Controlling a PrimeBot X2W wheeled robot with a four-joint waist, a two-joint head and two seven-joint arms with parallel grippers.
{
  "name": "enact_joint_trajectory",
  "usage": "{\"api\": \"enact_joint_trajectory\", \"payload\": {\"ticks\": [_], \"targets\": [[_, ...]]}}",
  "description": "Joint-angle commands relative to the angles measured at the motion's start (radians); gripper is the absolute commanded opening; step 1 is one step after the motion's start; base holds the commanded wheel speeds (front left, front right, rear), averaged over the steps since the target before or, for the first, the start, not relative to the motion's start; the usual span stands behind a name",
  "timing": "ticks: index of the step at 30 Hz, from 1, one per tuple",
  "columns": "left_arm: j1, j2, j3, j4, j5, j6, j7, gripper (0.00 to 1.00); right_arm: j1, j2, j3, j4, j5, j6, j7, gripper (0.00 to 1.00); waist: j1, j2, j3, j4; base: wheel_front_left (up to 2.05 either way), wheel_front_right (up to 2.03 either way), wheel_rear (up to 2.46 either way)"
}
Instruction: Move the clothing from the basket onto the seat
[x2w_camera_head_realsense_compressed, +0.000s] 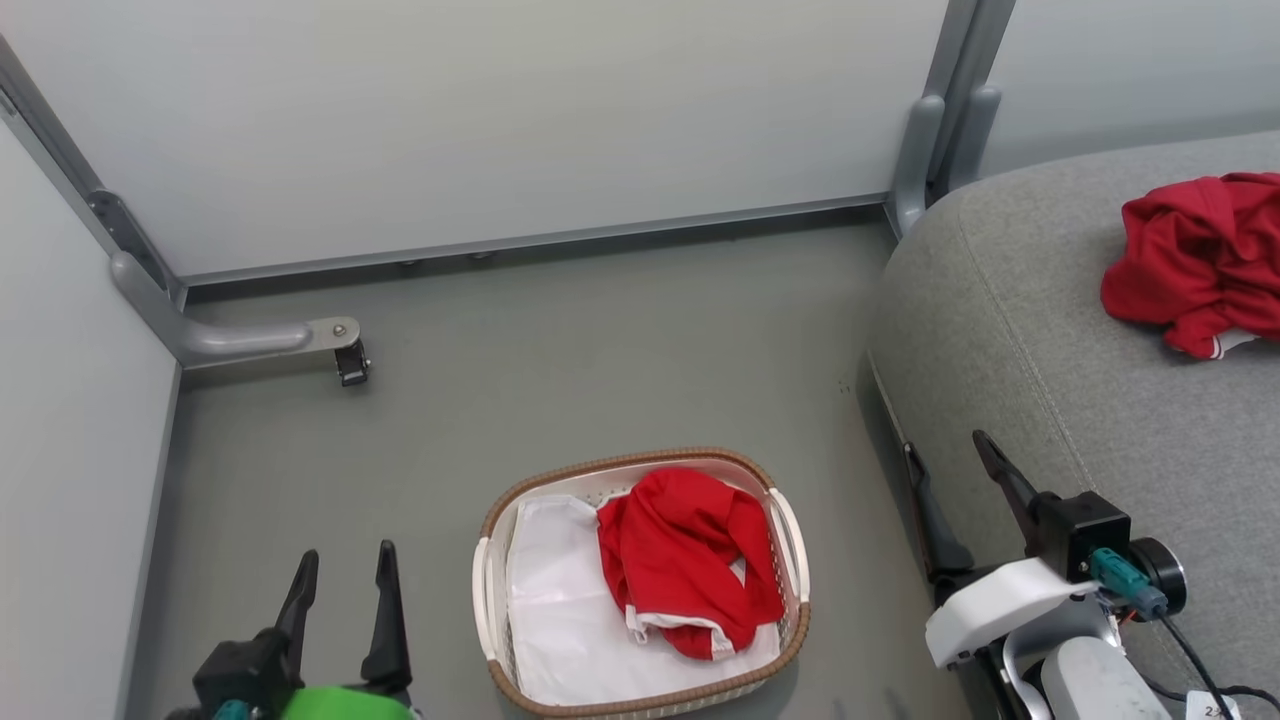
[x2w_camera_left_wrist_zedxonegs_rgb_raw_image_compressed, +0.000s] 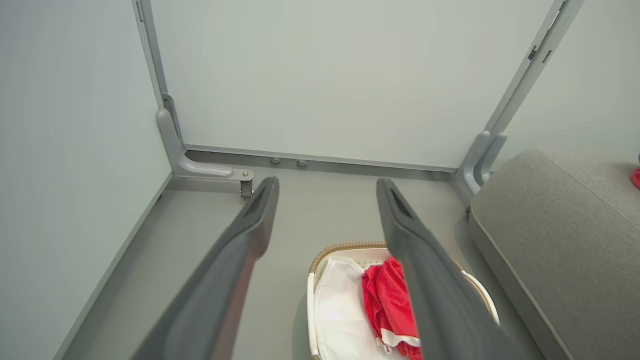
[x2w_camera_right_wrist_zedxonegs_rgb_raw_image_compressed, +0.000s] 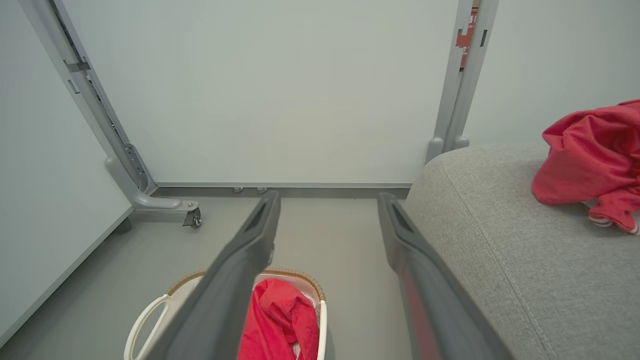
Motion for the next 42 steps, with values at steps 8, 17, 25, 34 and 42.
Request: {"api": "enact_joint_trajectory", "payload": {"ticks": [8, 17, 25, 34, 42], "targets": [[-0.199, 0.024, -0.061, 0.035, 0.086, -0.018, 0.0, 1.0, -0.061, -0.004, -0.054, -0.068, -0.009, -0.001, -0.002, 1.0, 0.0, 0.0, 0.137, -0.022, 0.0, 0.0, 0.0], [-0.505, 0.088, -0.206, 0.163, 0.142, -0.028, 0.035, 1.0, -0.189, -0.004, -0.107, -0.181, 0.016, -0.001, -0.002, 1.0, 0.0, 0.0, 0.406, -0.132, 0.0, 0.0, 0.0], [-0.755, 0.14, -0.461, 0.335, 0.122, -0.029, 0.117, 1.0, -0.286, -0.002, -0.159, -0.335, 0.047, -0.001, -0.002, 1.0, 0.0, 0.0, 0.642, -0.235, 0.0, 0.0, 0.0], [-0.951, 0.172, -0.747, 0.515, 0.073, -0.029, 0.204, 1.0, -0.331, -0.002, -0.148, -0.443, 0.104, -0.001, -0.002, 1.0, 0.0, 0.0, 0.793, -0.319, 0.0, 0.0, 0.0], [-1.098, 0.236, -0.9, 0.634, 0.066, -0.028, 0.261, 1.0, -0.357, -0.002, -0.124, -0.508, 0.145, -0.001, -0.002, 1.0, 0.0, 0.0, 0.87, -0.371, 0.0, 0.0, 0.0]]}}
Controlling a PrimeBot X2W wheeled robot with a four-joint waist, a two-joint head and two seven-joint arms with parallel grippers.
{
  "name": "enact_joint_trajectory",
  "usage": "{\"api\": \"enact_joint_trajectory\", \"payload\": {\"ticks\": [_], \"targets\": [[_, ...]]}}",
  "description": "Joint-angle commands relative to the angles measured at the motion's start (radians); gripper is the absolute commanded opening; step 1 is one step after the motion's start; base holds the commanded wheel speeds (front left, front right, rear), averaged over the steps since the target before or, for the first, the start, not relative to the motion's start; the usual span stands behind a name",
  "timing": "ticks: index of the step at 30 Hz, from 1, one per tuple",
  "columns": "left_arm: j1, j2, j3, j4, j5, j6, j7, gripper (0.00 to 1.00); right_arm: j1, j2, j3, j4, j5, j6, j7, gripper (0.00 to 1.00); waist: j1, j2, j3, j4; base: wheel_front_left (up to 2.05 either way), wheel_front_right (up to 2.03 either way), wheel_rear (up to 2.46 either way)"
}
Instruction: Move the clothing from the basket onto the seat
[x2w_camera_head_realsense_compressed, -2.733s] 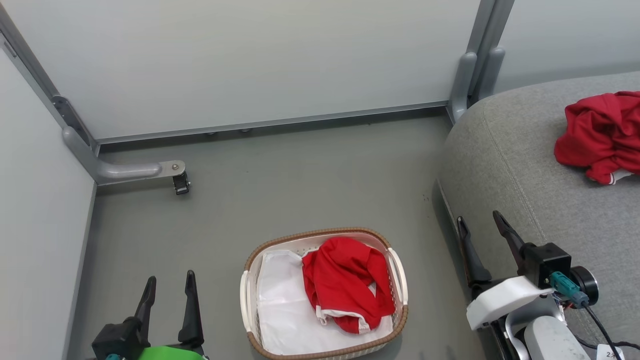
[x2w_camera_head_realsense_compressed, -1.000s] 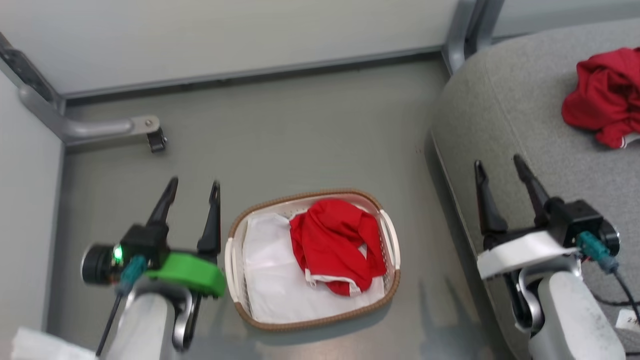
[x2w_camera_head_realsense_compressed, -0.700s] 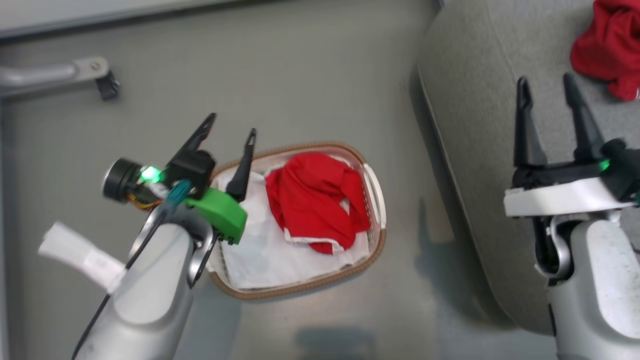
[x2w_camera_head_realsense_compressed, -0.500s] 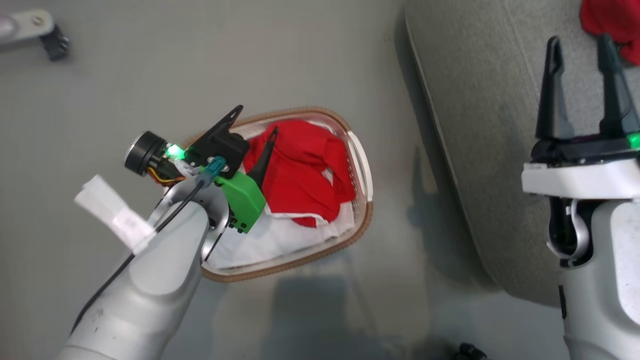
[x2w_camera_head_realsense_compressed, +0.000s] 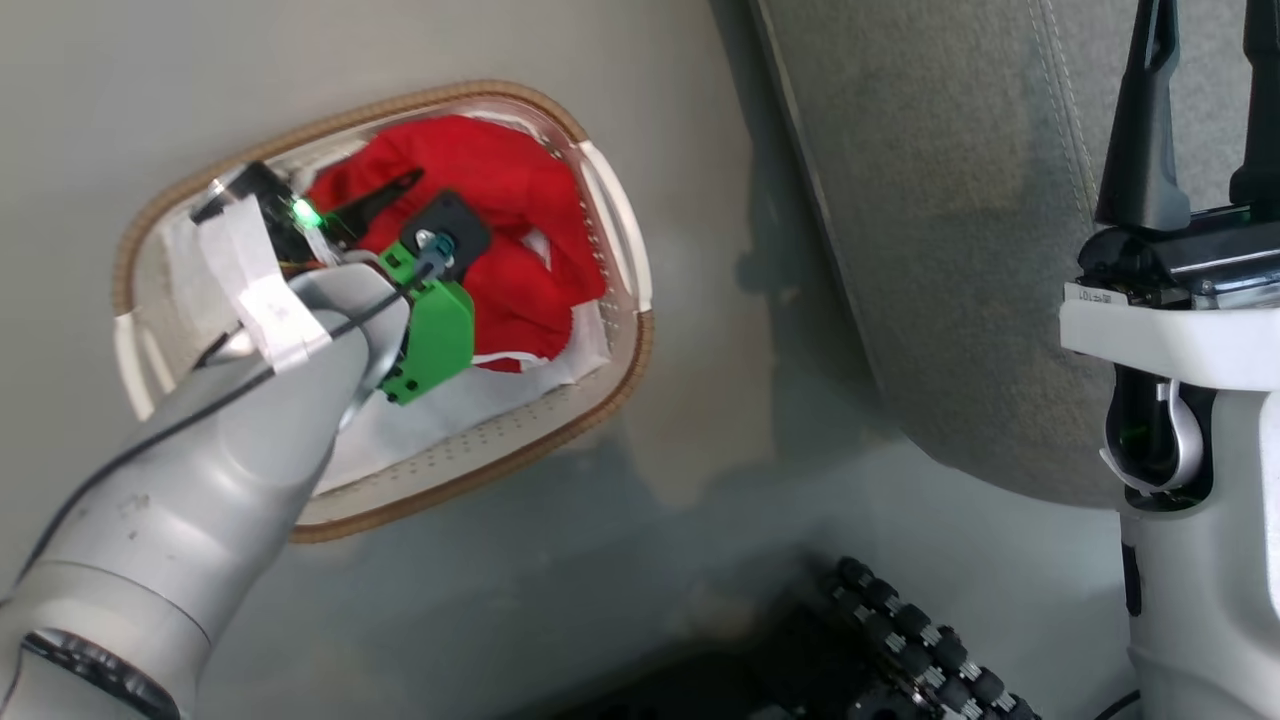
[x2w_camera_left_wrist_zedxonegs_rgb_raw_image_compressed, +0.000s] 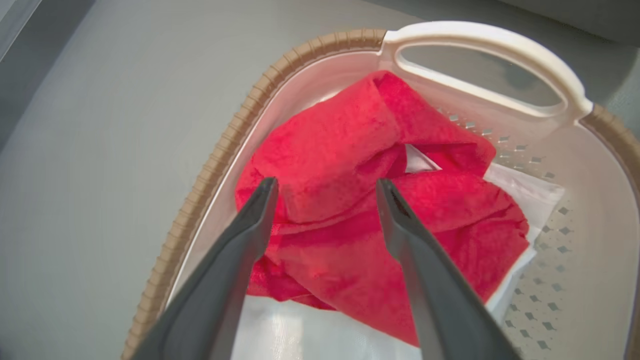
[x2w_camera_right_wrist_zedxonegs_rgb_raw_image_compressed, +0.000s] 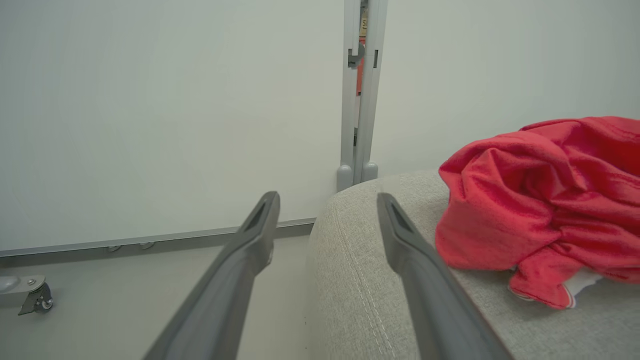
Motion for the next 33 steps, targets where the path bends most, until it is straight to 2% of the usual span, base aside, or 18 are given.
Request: {"api": "enact_joint_trajectory", "payload": {"ticks": [1, 11, 12, 13, 14, 15, 23, 33], "targets": [[-0.029, 0.019, 0.0, 0.014, -0.009, 0.001, -0.001, 1.0, -0.02, 0.0, 0.004, -0.012, 0.015, -0.001, -0.002, 1.0, -0.0002, -0.0001, 0.094, -0.091, 0.0, 0.0, 0.0], [-0.098, 0.022, -0.009, 0.11, -0.016, 0.014, 0.005, 1.0, -0.009, 0.0, 0.016, -0.037, 0.069, -0.001, -0.002, 1.0, -0.0002, -0.0001, 0.119, -0.128, 0.0, 0.0, 0.0], [-0.1, 0.021, -0.007, 0.115, -0.016, 0.016, 0.003, 0.88, -0.009, 0.0, 0.014, -0.036, 0.069, -0.001, -0.002, 1.0, -0.0002, -0.0001, 0.119, -0.129, 0.0, 0.0, 0.0], [-0.101, 0.018, -0.005, 0.121, -0.02, 0.02, 0.001, 0.4, -0.009, 0.0, 0.012, -0.034, 0.067, -0.001, -0.002, 1.0, -0.0002, -0.0001, 0.117, -0.129, 0.0, 0.0, 0.0], [-0.098, 0.016, -0.003, 0.126, -0.023, 0.022, -0.001, 0.17, -0.008, 0.0, 0.01, -0.031, 0.066, -0.001, -0.002, 1.0, -0.0002, -0.0001, 0.114, -0.128, 0.0, 0.0, 0.0], [-0.094, 0.014, -0.004, 0.132, -0.024, 0.025, -0.005, 0.0, -0.008, 0.0, 0.006, -0.03, 0.065, -0.001, -0.002, 1.0, -0.0002, -0.0001, 0.11, -0.126, 0.0, 0.0, 0.0], [-0.049, -0.009, -0.003, 0.129, -0.051, 0.032, -0.094, 0.0, -0.002, -0.001, 0.001, -0.004, 0.035, -0.001, -0.002, 1.0, -0.0002, -0.0001, 0.04, -0.083, 0.0, 0.0, 0.0], [0.058, -0.031, -0.001, 0.07, -0.087, 0.04, -0.235, 0.0, 0.08, -0.002, 0.033, 0.113, -0.08, -0.001, -0.002, 1.0, -0.0002, -0.0001, -0.164, 0.032, 0.0, 0.0, 0.0]]}}
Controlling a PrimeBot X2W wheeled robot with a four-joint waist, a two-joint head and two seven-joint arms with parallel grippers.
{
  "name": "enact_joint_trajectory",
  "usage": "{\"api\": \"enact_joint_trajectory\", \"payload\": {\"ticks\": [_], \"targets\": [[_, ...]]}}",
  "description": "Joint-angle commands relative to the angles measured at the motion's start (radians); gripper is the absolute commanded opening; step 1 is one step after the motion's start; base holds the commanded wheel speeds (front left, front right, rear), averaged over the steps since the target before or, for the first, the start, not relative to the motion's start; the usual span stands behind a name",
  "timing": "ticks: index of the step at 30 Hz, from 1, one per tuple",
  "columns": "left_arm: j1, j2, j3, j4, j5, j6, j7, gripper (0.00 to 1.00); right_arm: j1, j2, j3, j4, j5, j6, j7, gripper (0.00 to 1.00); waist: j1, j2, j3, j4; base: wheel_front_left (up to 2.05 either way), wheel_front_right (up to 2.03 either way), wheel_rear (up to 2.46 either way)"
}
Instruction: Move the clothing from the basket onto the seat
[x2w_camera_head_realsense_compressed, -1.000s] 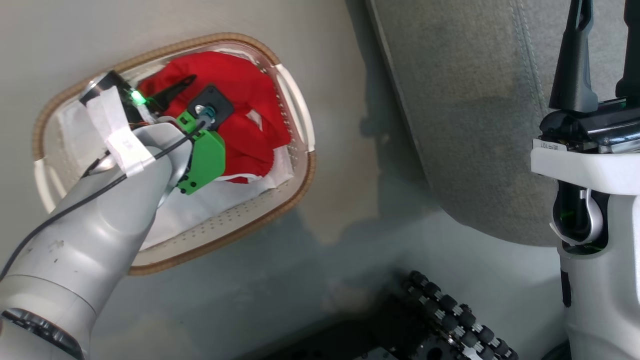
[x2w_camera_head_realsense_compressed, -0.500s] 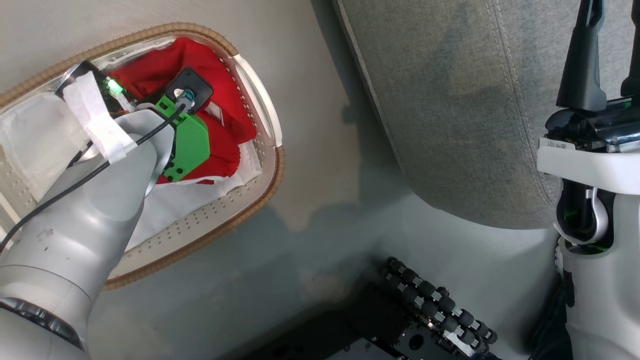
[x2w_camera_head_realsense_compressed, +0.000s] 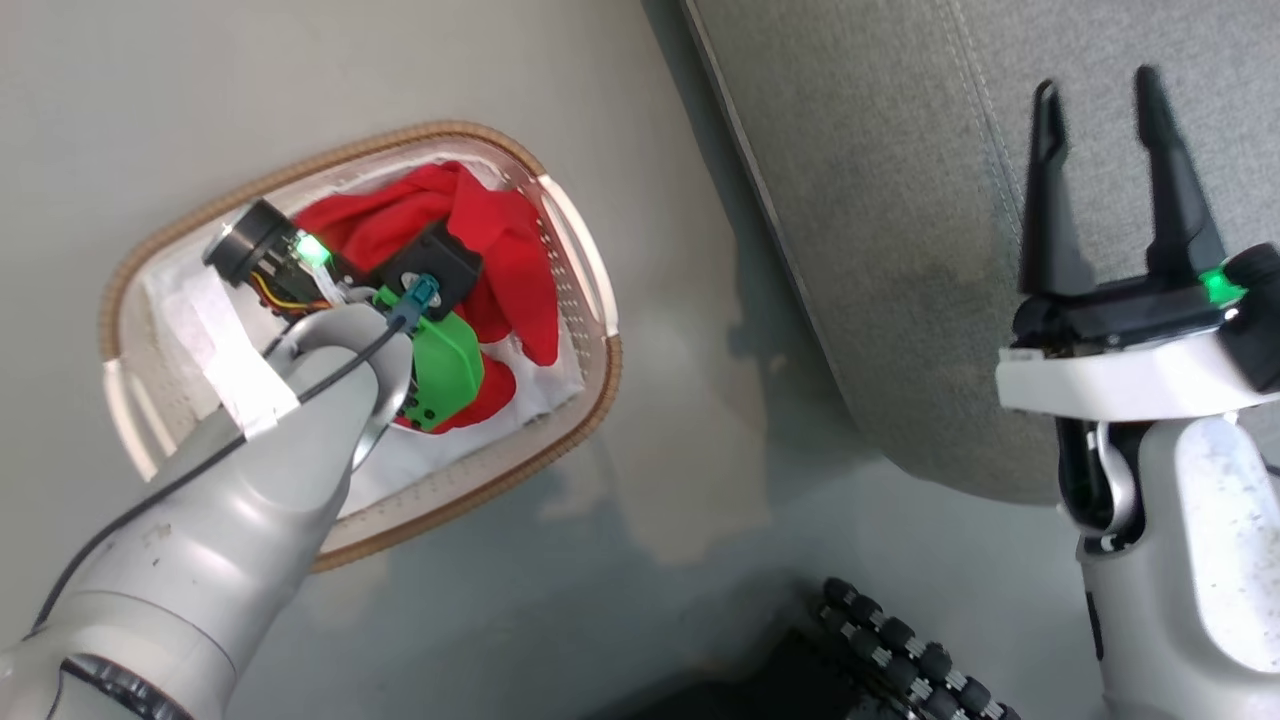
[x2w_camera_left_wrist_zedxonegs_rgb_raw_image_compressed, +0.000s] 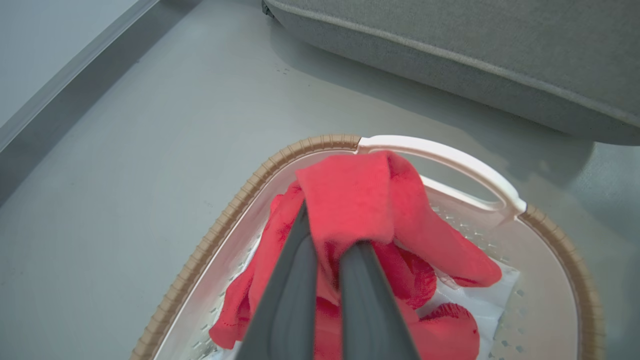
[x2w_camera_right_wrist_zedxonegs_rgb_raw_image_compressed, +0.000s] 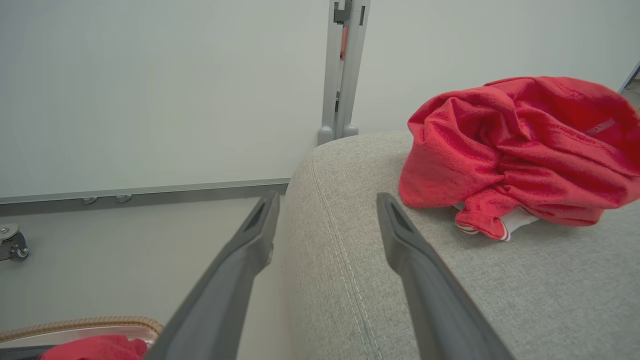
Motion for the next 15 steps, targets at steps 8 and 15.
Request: {"api": "enact_joint_trajectory", "payload": {"ticks": [8, 15], "targets": [[0.09, 0.044, -0.009, -0.149, 0.001, -0.002, -0.033, 0.0, 0.096, -0.005, 0.021, 0.119, -0.062, -0.001, -0.002, 1.0, -0.0001, 0.0, -0.313, 0.153, 0.0, 0.0, 0.0], [0.093, 0.081, 0.003, -0.283, -0.016, -0.007, -0.03, 0.0, 0.169, -0.005, 0.051, 0.186, -0.097, -0.001, -0.002, 1.0, -0.0001, 0.0, -0.507, 0.194, 0.0, 0.0, 0.0]]}}
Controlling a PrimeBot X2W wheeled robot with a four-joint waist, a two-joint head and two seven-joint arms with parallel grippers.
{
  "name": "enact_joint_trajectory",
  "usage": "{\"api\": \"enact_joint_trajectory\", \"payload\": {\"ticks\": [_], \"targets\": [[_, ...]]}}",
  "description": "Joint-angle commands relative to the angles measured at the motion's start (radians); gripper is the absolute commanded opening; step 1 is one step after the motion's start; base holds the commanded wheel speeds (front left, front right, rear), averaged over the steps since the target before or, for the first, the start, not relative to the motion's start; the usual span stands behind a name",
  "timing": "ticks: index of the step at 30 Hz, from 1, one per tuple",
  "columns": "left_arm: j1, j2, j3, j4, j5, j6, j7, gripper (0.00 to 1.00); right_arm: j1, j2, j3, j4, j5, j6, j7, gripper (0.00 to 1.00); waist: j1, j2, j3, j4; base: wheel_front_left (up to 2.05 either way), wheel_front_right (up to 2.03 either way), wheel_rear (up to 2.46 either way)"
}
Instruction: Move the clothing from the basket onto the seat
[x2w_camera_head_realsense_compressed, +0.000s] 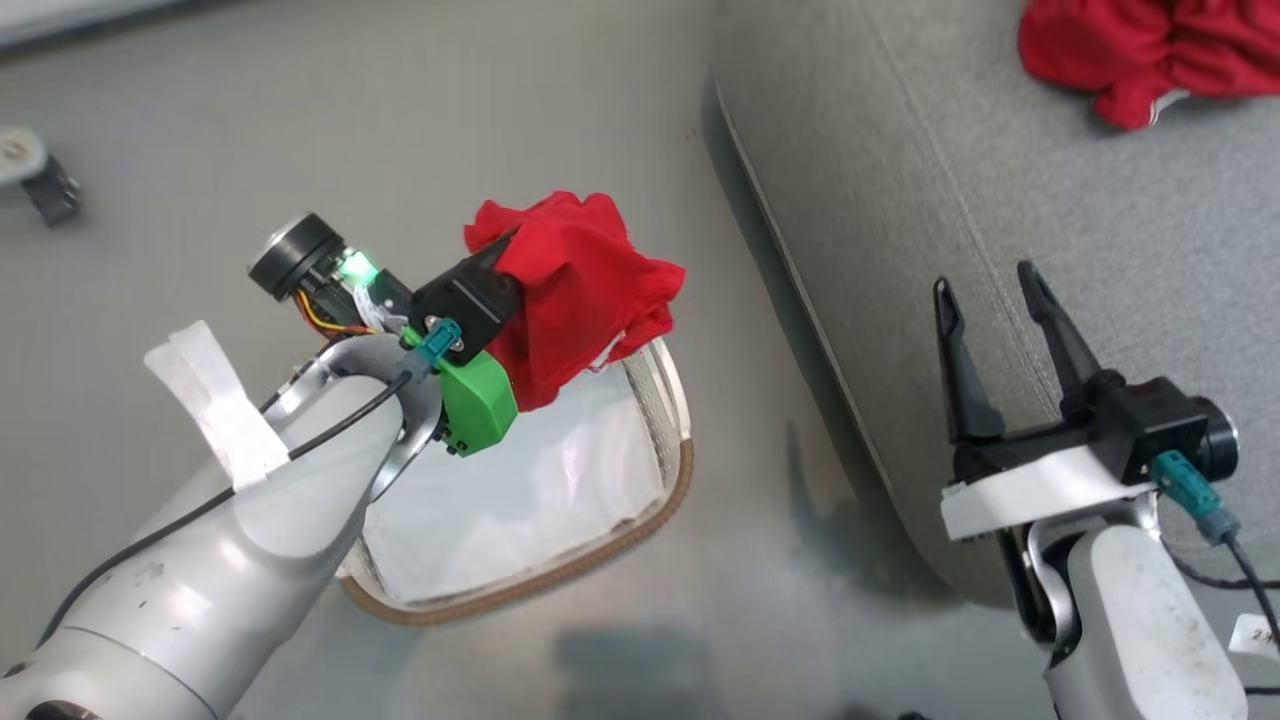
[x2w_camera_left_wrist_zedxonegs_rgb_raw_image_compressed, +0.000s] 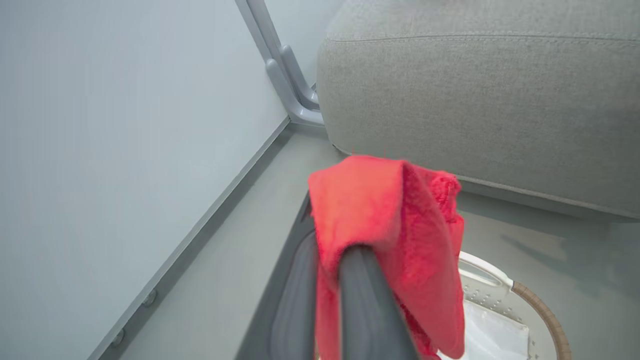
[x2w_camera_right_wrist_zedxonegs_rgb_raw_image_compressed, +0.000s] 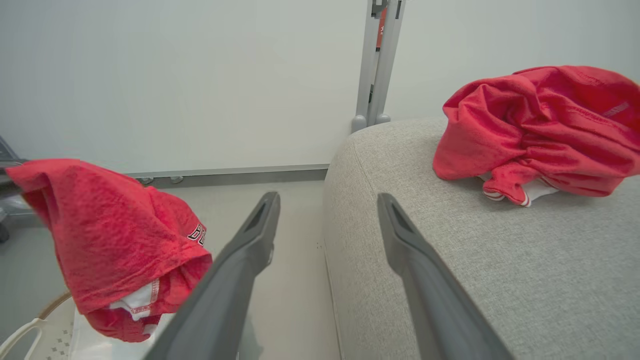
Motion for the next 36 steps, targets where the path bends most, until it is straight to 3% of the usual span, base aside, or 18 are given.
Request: {"api": "enact_joint_trajectory", "payload": {"ticks": [1, 6, 14, 29, 36], "targets": [[-0.001, 0.012, 0.007, -0.021, -0.004, 0.0, 0.0, 0.0, 0.029, -0.005, 0.006, 0.008, -0.009, -0.001, -0.002, 1.0, 0.0001, 0.0, -0.21, 0.086, 0.0, 0.0, 0.0], [-0.031, 0.044, 0.026, -0.105, -0.021, 0.009, 0.028, 0.0, 0.066, -0.006, 0.051, 0.037, -0.006, -0.001, -0.002, 1.0, 0.0001, 0.0, -0.318, 0.088, 0.0, 0.0, 0.0], [-0.08, 0.075, 0.048, -0.221, -0.035, 0.02, 0.087, 0.0, 0.034, -0.005, 0.148, 0.072, -0.005, -0.001, -0.002, 1.0, 0.0001, 0.0, -0.396, 0.084, 0.0, 0.0, 0.0], [-0.096, 0.04, 0.036, -0.321, -0.066, 0.035, 0.164, 0.0, -0.161, -0.005, 0.431, 0.218, 0.091, -0.001, -0.002, 1.0, 0.0001, 0.0, -0.447, 0.116, 0.0, 0.0, 0.0], [-0.075, 0.031, 0.018, -0.379, -0.075, 0.035, 0.18, 0.0, -0.262, -0.004, 0.432, 0.334, 0.084, -0.001, -0.002, 1.0, 0.0001, 0.0, -0.457, 0.13, 0.0, 0.0, 0.0]]}}
